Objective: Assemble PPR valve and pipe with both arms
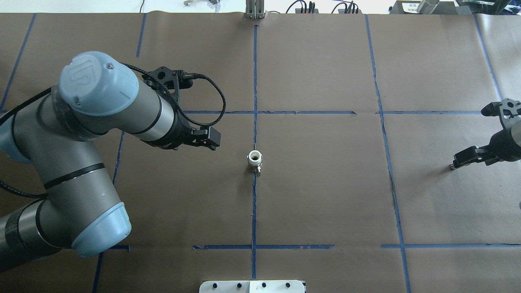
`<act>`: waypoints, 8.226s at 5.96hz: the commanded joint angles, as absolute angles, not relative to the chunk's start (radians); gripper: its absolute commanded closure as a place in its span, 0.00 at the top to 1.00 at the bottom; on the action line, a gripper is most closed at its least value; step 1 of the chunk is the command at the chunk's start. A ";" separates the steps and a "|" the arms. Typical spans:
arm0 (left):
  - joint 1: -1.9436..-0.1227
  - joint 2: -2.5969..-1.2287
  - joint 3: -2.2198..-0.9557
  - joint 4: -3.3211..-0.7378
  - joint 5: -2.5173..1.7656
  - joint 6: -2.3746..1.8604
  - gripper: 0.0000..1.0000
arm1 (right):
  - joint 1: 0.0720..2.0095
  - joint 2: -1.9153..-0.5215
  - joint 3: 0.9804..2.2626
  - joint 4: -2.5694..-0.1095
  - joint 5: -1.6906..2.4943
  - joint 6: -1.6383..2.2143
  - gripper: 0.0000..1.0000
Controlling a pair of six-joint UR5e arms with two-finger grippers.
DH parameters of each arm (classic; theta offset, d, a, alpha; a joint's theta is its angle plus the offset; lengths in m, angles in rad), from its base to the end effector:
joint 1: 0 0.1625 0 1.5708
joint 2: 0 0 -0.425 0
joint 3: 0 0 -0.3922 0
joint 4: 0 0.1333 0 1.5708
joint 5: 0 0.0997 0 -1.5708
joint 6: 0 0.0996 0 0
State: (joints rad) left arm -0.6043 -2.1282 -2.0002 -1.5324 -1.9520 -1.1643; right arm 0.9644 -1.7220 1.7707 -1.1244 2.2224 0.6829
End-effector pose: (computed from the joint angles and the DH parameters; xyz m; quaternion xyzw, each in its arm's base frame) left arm 0.4179 -0.4055 0.1689 0.0696 0.4739 -0.0002 0.8778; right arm -0.1983 -0.4138 0.5859 -0.0009 -0.3875 -0.0432 0.9208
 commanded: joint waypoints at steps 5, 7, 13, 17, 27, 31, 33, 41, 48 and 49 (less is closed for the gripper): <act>-0.601 -2.126 -2.005 -1.534 -1.951 -1.164 0.95 | 0.917 -1.697 1.753 -1.124 2.140 0.675 0.88; -0.601 -2.126 -2.005 -1.534 -1.951 -1.166 0.95 | 0.919 -1.697 1.755 -1.124 2.140 0.683 0.45; -0.603 -2.123 -2.006 -1.536 -1.951 -1.166 0.96 | 0.861 -1.617 1.957 -1.127 2.128 1.046 0.00; -0.598 -2.043 -2.020 -1.545 -1.950 -1.161 0.96 | 0.611 -1.120 1.944 -1.316 2.013 1.627 0.00; -0.577 -2.014 -1.957 -1.555 -1.944 -1.152 0.96 | 0.471 -0.868 1.775 -1.494 1.815 1.763 0.00; -0.577 -2.016 -1.957 -1.555 -1.944 -1.154 0.96 | 0.471 -0.856 1.753 -1.496 1.815 1.763 0.00; -0.578 -2.017 -1.959 -1.555 -1.944 -1.154 0.96 | 0.469 -0.861 1.752 -1.496 1.815 1.763 0.01; -0.581 -2.011 -1.980 -1.555 -1.945 -1.151 0.96 | 0.500 -0.891 1.874 -1.491 1.822 1.761 0.92; -0.949 -1.616 -2.080 -1.551 -2.244 -0.448 1.00 | 1.065 -1.768 2.182 -1.482 2.163 0.813 1.00; -1.024 -1.542 -2.080 -1.543 -2.243 -0.293 1.00 | 1.194 -1.819 2.115 -1.482 2.218 0.587 1.00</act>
State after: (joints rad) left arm -0.9459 -1.6185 -2.0797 -1.5490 -2.2306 -0.4472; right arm 1.0653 -1.7476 2.1653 -1.4807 2.1667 0.8277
